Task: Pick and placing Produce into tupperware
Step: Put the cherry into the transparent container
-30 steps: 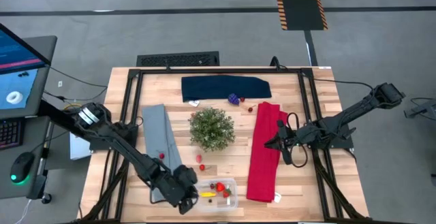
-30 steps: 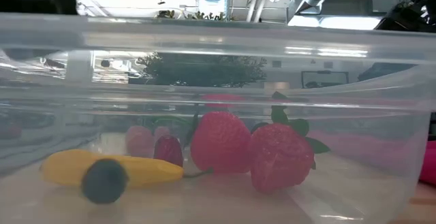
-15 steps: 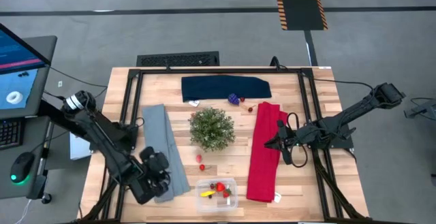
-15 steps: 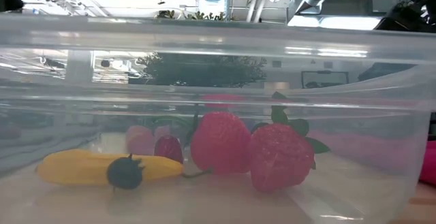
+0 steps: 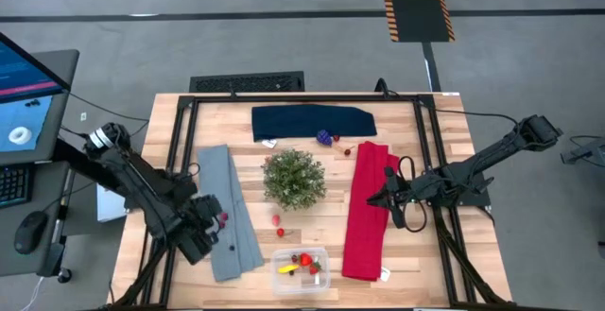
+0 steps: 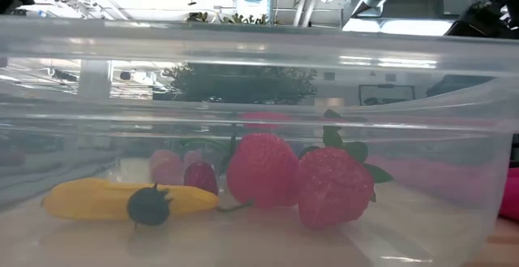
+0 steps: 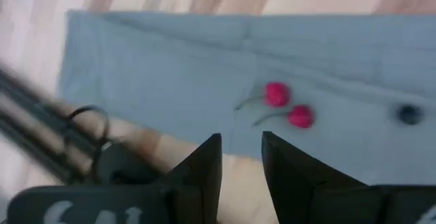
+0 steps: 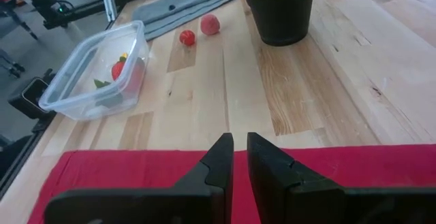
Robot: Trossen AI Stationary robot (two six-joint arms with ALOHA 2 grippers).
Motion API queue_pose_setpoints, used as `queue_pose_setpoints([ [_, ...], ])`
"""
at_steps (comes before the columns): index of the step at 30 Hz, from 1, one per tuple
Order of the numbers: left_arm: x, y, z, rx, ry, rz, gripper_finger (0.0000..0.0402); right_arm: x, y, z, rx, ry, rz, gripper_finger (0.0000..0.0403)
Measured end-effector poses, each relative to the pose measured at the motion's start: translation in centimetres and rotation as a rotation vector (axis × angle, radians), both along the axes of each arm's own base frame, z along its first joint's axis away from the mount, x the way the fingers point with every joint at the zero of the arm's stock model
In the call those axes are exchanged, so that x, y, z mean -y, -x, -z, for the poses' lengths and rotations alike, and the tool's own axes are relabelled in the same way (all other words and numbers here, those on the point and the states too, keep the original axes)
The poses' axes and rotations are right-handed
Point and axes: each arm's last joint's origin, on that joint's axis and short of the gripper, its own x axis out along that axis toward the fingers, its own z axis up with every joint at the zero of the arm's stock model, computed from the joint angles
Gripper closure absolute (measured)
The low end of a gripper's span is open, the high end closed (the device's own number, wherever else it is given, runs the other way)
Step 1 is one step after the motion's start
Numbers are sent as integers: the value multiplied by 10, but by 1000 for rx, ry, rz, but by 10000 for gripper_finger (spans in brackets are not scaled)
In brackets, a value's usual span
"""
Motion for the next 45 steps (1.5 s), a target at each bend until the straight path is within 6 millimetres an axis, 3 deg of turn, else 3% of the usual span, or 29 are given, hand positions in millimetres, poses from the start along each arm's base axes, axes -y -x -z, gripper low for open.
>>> queue_pose_setpoints([
  [5, -19, 9, 2, 93, 12, 0, 306, 0, -1, -2, 22, -13, 2, 337],
  [9, -37, 20, -2, 366, 111, 50, 306, 0, -1, -3, 28, -16, 2, 337],
  [14, -69, 54, -1, 656, 237, 73, 306, 0, -1, -2, 30, -2, 31, 337],
  [19, -95, 82, 19, 625, 443, 18, 306, 1, -1, -2, 24, 5, 52, 337],
  [21, -98, 85, 18, 668, 493, 64, 306, 1, -1, -2, 26, 5, 52, 337],
  [27, -108, 94, 21, 609, 424, 193, 306, 1, -1, -3, 33, -17, 60, 337],
  [31, -103, 94, 21, 544, 495, 274, 309, 1, -1, -3, 20, -102, 98, 337],
  [37, -97, 91, 25, 461, 466, 339, 322, 1, -1, -2, 16, -120, 105, 337],
  [45, -86, 78, 29, 452, 424, 236, 339, 1, -1, -3, 2, -250, 164, 337],
])
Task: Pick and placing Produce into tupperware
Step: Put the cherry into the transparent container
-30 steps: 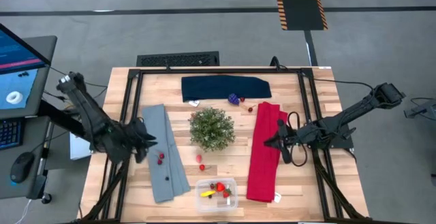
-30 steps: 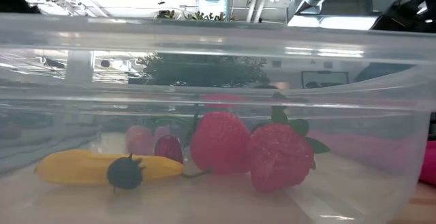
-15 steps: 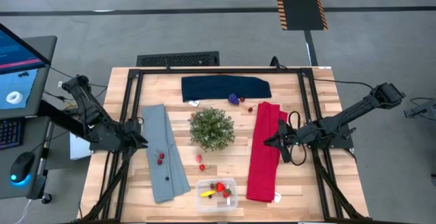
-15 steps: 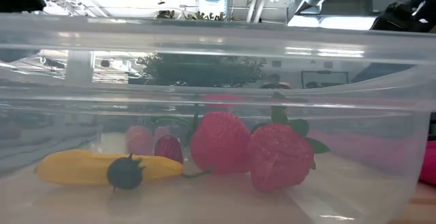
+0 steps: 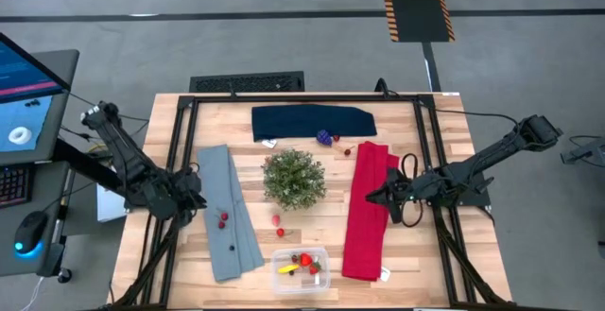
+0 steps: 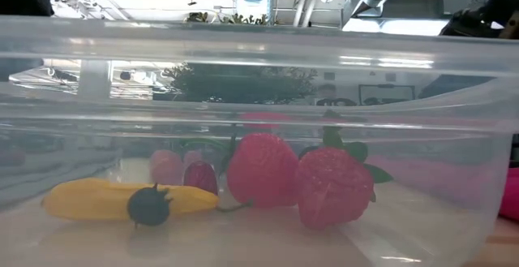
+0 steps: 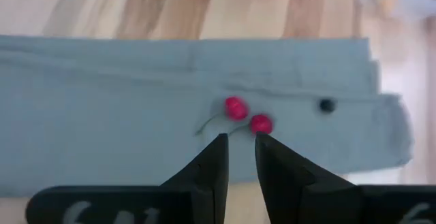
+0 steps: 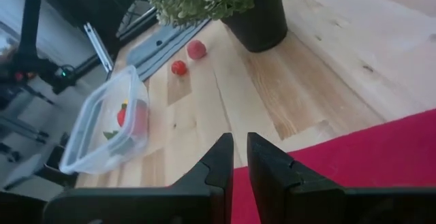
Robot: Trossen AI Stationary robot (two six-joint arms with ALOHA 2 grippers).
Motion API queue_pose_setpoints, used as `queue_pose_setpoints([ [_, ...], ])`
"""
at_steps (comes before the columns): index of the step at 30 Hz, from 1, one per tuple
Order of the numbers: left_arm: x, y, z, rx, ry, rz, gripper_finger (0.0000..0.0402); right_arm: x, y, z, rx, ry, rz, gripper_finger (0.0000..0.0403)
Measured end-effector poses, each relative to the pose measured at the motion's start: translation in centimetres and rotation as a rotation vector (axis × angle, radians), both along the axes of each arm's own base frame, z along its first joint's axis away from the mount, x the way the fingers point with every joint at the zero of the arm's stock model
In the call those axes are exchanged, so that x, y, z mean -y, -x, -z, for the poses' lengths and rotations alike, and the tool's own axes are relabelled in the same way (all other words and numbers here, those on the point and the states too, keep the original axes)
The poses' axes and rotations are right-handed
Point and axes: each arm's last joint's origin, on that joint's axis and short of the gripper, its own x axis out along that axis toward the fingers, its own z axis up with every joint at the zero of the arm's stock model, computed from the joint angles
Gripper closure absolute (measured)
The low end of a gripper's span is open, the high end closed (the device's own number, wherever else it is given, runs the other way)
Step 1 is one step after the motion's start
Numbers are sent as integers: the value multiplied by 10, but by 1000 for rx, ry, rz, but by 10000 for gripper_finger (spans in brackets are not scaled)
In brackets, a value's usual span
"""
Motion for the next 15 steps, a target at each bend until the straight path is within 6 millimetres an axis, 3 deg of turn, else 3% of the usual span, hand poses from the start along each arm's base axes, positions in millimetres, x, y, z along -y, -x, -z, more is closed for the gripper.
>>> queue_pose_setpoints([
  [6, 21, -24, 1, 36, 63, -9, 340, 0, 0, 0, -10, -105, 42, 337],
  [12, 36, -35, 24, -239, 65, 66, 340, -3, 1, 0, -18, -133, 29, 337],
  [15, 42, -41, 33, -294, 34, 91, 340, -7, 3, 1, -24, -126, 4, 337],
])
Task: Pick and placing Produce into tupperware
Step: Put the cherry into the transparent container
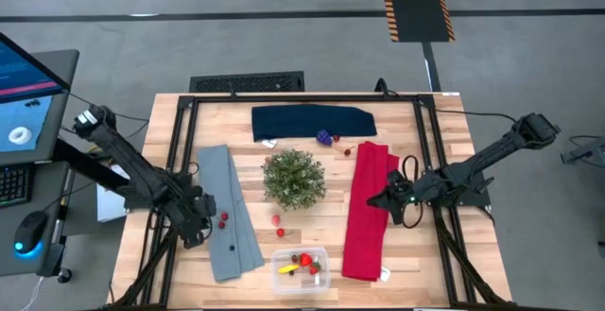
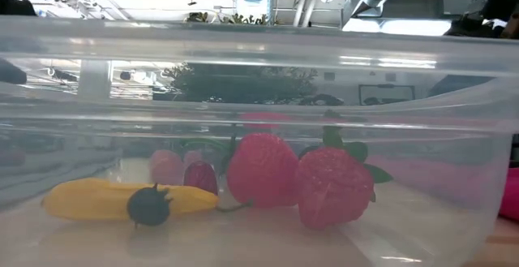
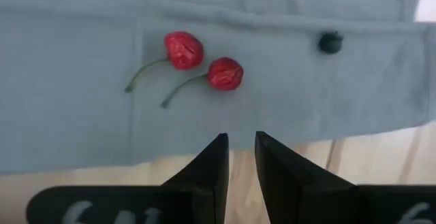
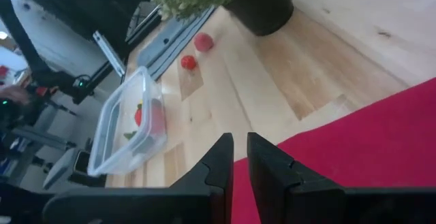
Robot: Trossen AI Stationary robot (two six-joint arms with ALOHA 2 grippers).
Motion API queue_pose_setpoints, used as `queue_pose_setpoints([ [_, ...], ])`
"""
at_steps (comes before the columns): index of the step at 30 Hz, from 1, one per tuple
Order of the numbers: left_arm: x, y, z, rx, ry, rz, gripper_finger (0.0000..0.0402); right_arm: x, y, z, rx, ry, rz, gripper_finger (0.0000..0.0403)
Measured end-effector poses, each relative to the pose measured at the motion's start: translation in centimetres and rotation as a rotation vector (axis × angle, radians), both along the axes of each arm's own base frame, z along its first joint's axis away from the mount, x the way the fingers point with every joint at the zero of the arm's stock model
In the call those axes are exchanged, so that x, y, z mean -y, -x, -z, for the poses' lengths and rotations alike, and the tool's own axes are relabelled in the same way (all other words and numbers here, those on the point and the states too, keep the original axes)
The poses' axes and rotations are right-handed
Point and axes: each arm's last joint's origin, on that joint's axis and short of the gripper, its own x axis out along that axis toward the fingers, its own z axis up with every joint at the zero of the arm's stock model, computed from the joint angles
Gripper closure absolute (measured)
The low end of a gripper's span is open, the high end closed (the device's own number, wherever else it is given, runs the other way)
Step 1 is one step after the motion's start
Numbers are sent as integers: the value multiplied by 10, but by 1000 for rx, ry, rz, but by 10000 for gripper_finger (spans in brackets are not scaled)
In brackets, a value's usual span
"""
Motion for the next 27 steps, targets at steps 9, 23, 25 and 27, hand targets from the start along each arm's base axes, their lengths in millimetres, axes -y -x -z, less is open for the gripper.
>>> queue_pose_setpoints([
  [9, 10, -15, 11, 25, -8, -67, 340, -7, 3, 0, 8, 34, -69, 337],
  [23, 4, -22, 13, 30, -19, -148, 239, -6, 3, -1, 36, 162, -106, 337],
  [25, 3, -23, 13, 28, -15, -171, 229, -6, 3, -1, 36, 165, -108, 337],
  [27, 1, -25, 13, 27, -13, -194, 226, -6, 3, -1, 36, 165, -108, 337],
])
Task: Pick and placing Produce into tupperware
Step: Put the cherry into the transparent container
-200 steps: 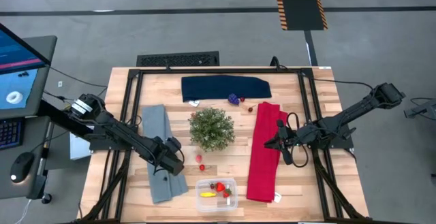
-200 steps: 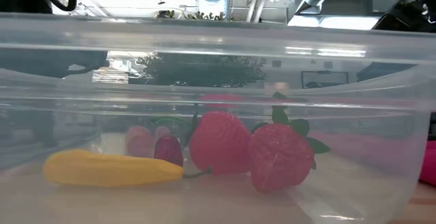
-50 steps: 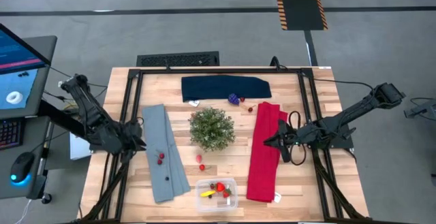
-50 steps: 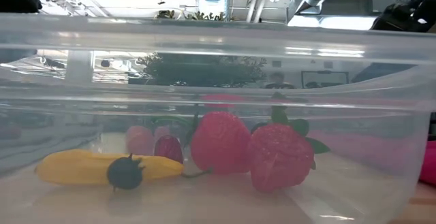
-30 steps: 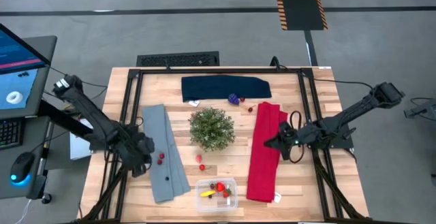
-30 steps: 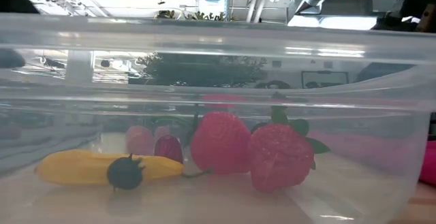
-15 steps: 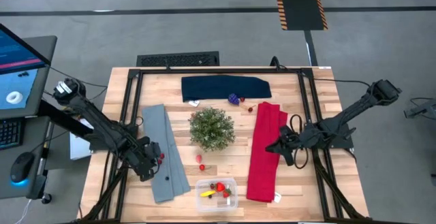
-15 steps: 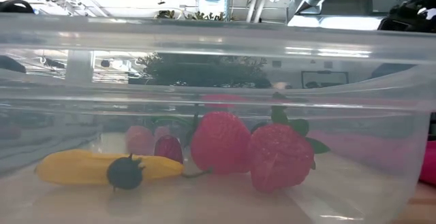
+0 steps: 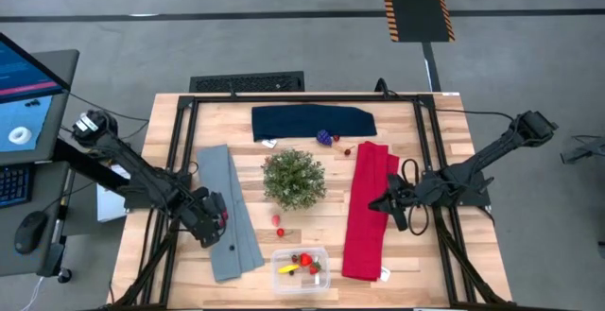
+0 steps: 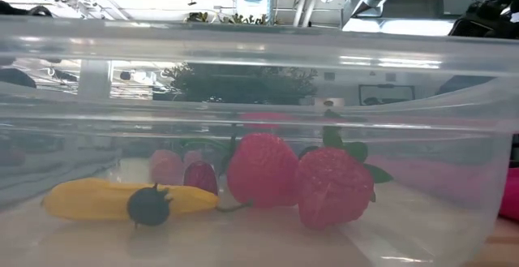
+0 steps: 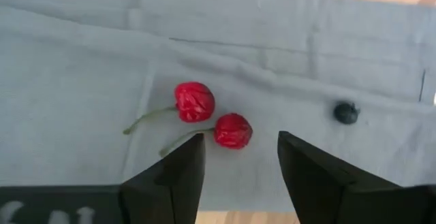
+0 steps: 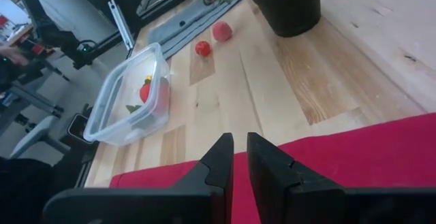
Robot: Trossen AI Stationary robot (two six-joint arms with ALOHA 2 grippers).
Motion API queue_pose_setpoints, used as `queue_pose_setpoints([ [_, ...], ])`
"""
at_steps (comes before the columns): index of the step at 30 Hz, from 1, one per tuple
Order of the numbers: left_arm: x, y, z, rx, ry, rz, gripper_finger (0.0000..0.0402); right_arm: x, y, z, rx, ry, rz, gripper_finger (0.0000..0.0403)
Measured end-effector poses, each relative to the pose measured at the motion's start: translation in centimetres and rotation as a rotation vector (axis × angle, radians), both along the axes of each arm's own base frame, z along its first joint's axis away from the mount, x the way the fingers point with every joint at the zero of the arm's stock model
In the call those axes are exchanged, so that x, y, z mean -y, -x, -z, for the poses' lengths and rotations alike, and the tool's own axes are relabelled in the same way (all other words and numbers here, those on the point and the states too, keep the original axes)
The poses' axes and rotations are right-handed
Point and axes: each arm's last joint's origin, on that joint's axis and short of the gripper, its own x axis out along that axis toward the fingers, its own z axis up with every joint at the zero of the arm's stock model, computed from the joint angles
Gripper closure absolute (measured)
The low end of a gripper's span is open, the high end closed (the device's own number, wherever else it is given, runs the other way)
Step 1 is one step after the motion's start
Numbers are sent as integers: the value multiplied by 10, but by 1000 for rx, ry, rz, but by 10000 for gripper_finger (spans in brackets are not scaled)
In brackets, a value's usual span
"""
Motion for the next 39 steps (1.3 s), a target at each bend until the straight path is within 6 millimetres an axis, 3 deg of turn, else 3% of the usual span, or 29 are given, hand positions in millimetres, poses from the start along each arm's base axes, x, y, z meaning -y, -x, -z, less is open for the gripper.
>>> queue_pose_setpoints([
  [25, -2, -2, 1, -70, 153, -366, 264, 0, 0, 0, 0, -1, -2, 337],
  [39, 2, -8, 20, -170, 87, -355, 264, 0, 0, 0, 0, 0, -3, 337],
])
